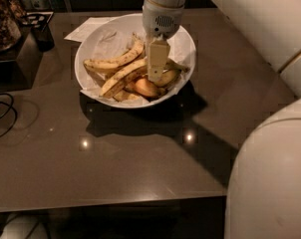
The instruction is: Pick banana from white bowl
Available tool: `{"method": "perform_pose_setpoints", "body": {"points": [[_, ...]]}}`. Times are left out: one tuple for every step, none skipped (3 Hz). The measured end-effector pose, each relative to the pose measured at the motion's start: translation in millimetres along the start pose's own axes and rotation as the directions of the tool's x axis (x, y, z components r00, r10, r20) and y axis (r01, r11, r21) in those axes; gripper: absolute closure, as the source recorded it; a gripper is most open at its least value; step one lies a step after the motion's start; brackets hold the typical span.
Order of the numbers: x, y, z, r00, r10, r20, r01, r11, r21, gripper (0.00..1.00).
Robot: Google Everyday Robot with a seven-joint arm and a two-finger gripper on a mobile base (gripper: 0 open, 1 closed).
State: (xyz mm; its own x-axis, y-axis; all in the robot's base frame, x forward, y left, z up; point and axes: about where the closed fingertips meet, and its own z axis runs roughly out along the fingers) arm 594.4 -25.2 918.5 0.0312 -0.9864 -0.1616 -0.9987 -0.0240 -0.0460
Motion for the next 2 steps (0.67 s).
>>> {"method": "perform_pose_setpoints", "body": {"points": [[5.1,0.1,13.6,1.0,0.01,-0.006,-0.01,0.9994,-0.033,0.36],[11.3,3.4,23.2,1.0,0.021,-0.004,-0.022,0.9981,-0.057,0.54]]}}
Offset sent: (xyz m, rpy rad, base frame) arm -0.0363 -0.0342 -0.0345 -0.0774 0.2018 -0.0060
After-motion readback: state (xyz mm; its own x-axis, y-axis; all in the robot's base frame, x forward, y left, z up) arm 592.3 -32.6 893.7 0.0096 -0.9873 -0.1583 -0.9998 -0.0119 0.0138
